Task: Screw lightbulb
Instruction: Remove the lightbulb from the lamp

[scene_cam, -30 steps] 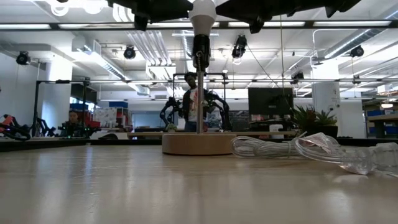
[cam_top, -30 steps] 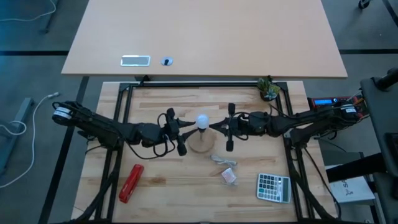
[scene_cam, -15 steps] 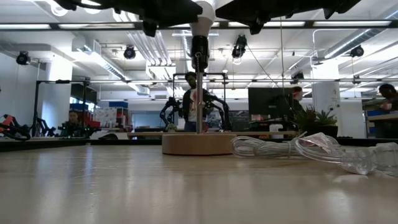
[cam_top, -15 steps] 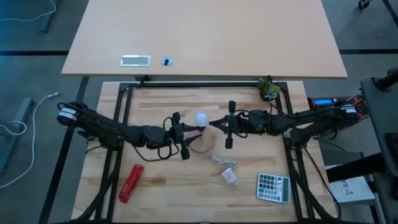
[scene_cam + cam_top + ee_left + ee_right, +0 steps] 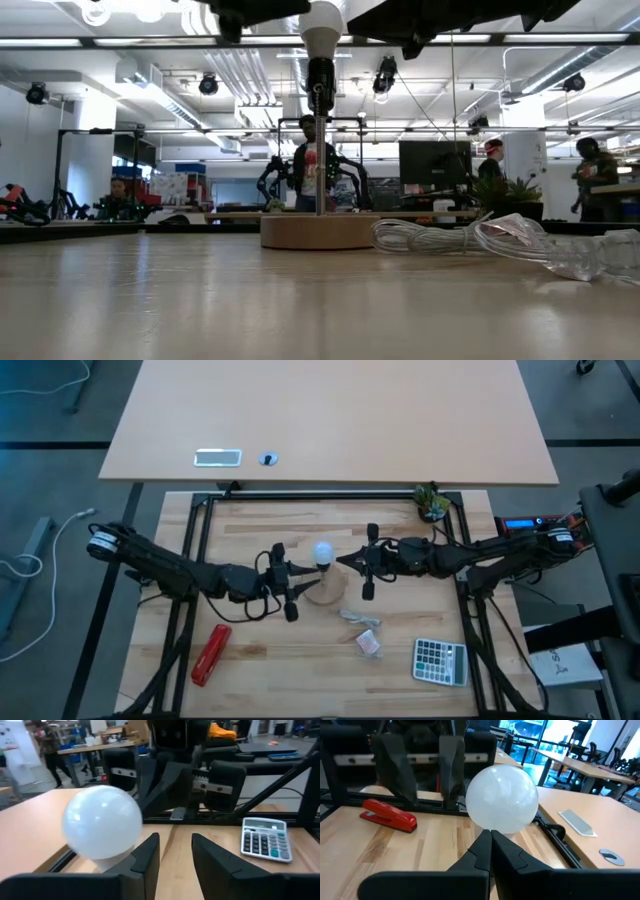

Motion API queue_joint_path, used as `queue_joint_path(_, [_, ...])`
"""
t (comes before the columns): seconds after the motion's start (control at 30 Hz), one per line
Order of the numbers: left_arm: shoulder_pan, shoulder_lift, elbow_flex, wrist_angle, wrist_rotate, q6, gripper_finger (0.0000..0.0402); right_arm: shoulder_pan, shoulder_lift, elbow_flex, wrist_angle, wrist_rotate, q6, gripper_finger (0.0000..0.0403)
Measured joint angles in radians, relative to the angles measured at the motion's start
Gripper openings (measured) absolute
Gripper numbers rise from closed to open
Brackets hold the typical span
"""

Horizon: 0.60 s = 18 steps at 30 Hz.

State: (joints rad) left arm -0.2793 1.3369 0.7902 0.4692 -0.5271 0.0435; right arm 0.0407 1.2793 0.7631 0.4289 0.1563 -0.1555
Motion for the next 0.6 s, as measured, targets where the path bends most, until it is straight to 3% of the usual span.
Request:
queue_joint_path(0.27, [-0.012, -0.051, 0.000, -0.099, -0.242, 0.010, 0.0099, 0.001, 0.000, 0.000, 0.013, -0.034, 0.019, 0.0000])
queue_joint_path(0.6, [0.018, -0.030, 0.000, -0.085, -0.169, 0.030, 0.0155, 0.003, 0.000, 0.000, 0.037, -0.052, 0.054, 0.0000])
